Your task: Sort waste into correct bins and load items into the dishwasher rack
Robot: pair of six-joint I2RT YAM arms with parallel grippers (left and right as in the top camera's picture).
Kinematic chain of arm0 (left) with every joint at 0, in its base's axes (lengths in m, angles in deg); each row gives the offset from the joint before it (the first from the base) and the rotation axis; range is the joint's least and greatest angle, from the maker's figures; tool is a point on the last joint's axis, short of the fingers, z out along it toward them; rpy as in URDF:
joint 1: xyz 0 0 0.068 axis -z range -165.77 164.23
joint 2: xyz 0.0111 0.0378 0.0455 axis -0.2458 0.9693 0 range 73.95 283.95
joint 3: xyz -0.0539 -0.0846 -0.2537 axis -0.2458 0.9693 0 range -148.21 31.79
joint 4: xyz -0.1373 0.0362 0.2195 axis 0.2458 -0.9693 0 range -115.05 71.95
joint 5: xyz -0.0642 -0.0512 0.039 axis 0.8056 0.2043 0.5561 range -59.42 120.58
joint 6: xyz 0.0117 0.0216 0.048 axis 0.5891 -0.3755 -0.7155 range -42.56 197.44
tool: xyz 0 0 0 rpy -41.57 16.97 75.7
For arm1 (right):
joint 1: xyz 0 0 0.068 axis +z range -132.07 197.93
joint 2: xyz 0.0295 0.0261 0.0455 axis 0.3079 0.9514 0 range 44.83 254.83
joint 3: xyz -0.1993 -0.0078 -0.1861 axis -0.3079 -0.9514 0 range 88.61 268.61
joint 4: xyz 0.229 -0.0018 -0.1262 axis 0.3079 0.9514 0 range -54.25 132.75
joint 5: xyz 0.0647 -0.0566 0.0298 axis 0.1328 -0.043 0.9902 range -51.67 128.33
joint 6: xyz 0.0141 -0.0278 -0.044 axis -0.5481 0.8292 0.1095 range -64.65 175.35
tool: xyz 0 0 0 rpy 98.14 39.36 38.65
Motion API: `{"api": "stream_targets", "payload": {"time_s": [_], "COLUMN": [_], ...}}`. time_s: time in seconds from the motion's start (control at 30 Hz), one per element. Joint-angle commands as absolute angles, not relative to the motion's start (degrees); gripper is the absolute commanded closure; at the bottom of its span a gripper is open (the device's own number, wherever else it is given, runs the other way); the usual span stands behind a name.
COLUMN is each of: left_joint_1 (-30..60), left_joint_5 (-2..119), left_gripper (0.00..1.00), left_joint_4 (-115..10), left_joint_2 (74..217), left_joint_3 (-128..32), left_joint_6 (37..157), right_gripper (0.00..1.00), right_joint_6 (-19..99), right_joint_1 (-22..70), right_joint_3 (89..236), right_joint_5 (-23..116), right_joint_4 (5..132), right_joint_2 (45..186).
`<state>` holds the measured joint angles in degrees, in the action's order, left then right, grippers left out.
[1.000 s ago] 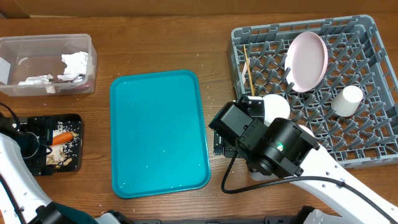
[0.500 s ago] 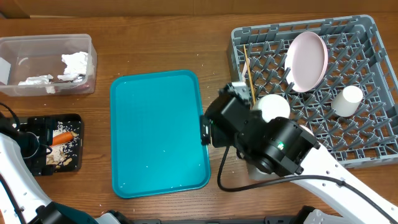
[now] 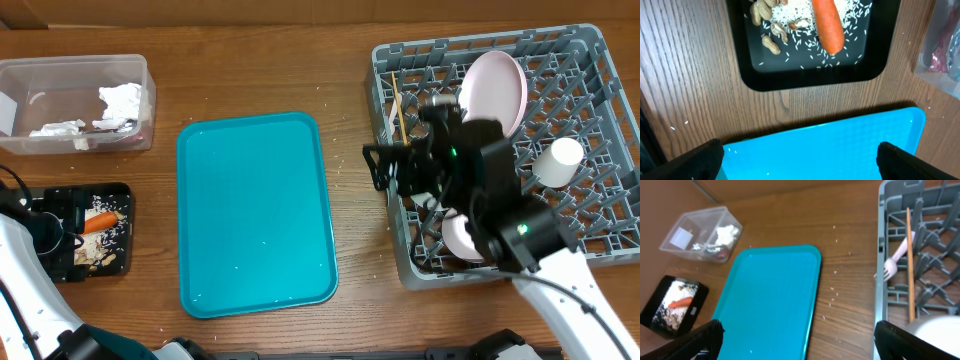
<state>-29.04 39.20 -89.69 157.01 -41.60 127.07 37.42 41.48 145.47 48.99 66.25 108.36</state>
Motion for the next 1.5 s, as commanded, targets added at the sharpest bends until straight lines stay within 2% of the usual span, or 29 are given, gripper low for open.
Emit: {"api": "stream_targets", "payload": {"time_s": [0.0, 0.17, 0.43, 0.77, 1.07, 1.47], "left_joint_1": [-29.26, -29.26, -29.26, -29.26, -29.26, -29.26], "left_joint_5": [38.74, 38.74, 38.74, 38.74, 38.74, 38.74], "left_gripper": [0.00, 0.00, 0.00, 0.00, 0.00, 0.00], "left_joint_4": [-89.75, -89.75, -89.75, -89.75, -89.75, -89.75], "left_joint_2": [157.10, 157.10, 157.10, 157.10, 157.10, 157.10], "left_joint_3": [-41.38, -41.38, -41.38, -41.38, -41.38, -41.38], "left_joint_6": [128.03, 128.03, 128.03, 128.03, 128.05, 128.03], "right_gripper": [0.00, 0.00, 0.00, 0.00, 0.00, 0.00], "right_joint_6": [38.90, 38.88, 39.06, 39.12, 39.10, 43.60], "right_joint_1": [39.97, 36.34, 25.90, 23.01, 16.21, 8.91], "right_joint_3": [135.11, 119.35, 103.84, 95.38, 89.26, 89.08], "right_joint_5": [53.05, 54.69, 58.71, 48.88, 51.87, 52.72], "right_joint_4": [58.10, 46.25, 43.50, 41.20, 39.02, 39.22], "right_joint_2": [100.65, 88.36, 70.51, 56.85, 45.35, 45.00]}}
